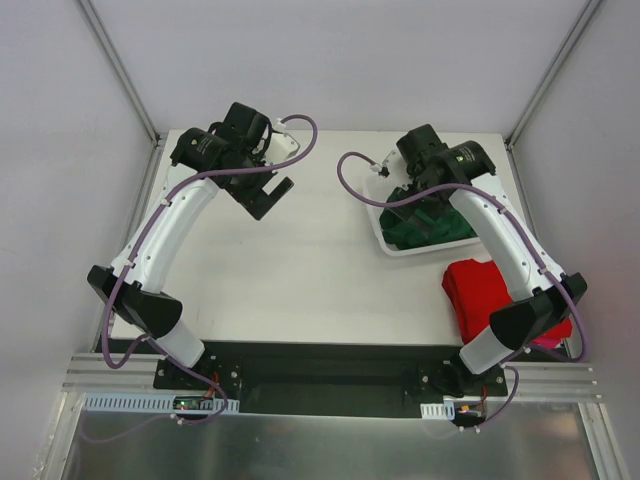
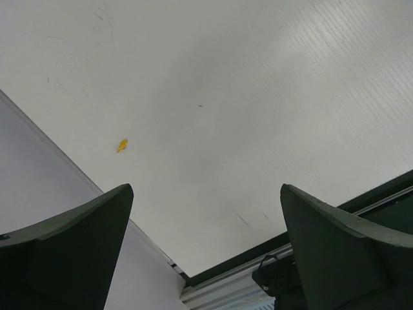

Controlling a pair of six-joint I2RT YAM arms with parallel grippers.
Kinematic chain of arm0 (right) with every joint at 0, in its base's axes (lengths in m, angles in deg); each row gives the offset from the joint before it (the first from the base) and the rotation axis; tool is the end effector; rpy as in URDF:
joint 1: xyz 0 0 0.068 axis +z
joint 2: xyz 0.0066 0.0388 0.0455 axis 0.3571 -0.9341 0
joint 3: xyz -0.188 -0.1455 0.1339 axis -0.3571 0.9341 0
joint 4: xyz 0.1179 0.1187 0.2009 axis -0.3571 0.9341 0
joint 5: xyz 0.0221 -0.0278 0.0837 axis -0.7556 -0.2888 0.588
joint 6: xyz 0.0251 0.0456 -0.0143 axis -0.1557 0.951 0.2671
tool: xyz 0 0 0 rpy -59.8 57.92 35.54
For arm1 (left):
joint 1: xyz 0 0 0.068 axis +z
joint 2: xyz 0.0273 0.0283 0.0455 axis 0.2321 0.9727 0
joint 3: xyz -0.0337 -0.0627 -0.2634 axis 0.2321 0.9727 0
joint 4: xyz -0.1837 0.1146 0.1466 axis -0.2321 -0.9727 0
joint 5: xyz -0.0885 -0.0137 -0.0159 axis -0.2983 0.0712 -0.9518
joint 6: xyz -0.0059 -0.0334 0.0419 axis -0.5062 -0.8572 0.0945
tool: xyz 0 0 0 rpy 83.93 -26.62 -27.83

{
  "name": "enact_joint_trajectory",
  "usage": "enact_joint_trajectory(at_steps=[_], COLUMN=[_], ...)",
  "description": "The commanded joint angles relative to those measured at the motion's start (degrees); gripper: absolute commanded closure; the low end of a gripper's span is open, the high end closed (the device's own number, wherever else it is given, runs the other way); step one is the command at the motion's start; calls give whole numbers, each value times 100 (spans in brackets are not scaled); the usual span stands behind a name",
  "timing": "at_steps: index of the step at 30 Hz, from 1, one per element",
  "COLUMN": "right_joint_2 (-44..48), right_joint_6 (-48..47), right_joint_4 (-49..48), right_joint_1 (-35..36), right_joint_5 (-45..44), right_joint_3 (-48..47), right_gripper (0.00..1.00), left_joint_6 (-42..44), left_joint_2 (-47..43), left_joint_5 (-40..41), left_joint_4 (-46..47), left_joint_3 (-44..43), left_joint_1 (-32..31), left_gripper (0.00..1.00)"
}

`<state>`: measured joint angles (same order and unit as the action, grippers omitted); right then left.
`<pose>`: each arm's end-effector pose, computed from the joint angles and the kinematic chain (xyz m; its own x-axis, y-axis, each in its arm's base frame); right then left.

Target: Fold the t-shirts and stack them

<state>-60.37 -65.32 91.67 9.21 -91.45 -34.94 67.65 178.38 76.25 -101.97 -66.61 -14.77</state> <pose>0.2627 0.1379 0.3977 -0.3601 -0.9237 -0.1307 -0.7581 0.3714 -0.5360 0.2754 -0.1447 0.4278 -0.4854 0.6738 -0.5571 0.6536 0.7029 0.2805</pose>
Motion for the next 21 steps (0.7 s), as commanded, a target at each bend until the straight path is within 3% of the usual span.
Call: enact_joint_trajectory(at_steps=[1,21], right_joint_2=[-73,-205], right_joint_6=[41,-355], right_joint_4=[494,495], right_joint_1=[2,-25], right_joint_5=[-28,-422], right_joint_3=[-252,-253], right_gripper=[4,4], left_joint_6=[-34,10], left_joint_2=[-58,-111], left_joint_5=[203,107], left_joint_4=[-118,-56], left_joint_3=[-183,-201], left_joint_1=[-64,-64], left_gripper=[1,1])
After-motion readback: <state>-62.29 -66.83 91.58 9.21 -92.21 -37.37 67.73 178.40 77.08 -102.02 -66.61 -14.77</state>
